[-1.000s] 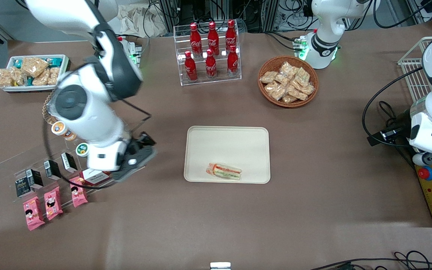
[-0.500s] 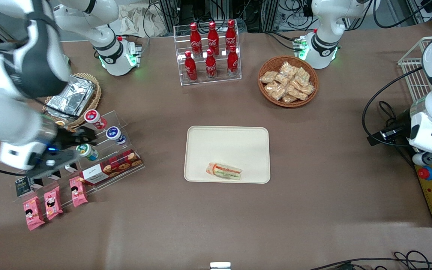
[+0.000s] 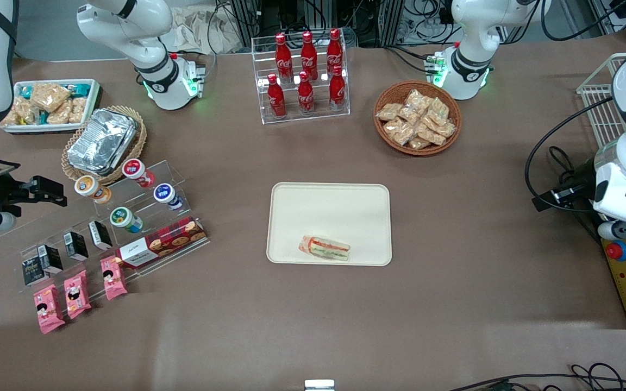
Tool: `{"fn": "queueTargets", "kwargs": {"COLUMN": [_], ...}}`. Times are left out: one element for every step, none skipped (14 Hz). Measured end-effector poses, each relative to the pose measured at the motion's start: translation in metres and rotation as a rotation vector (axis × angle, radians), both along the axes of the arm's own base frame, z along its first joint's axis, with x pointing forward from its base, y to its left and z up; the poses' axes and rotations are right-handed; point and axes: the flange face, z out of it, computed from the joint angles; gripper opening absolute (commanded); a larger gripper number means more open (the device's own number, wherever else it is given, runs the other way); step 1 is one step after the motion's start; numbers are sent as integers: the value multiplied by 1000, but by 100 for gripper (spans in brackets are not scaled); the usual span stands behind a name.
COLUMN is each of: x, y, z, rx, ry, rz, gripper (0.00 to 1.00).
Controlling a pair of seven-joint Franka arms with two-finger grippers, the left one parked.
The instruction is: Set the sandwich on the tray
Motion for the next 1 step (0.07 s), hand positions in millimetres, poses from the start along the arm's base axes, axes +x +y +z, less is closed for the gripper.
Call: {"fn": "queueTargets", "kwargs": {"x": [0], "y": [-2], "z": [0], "rx": [-1], "ry": [0], "rz": [-5], "gripper": [99]}}
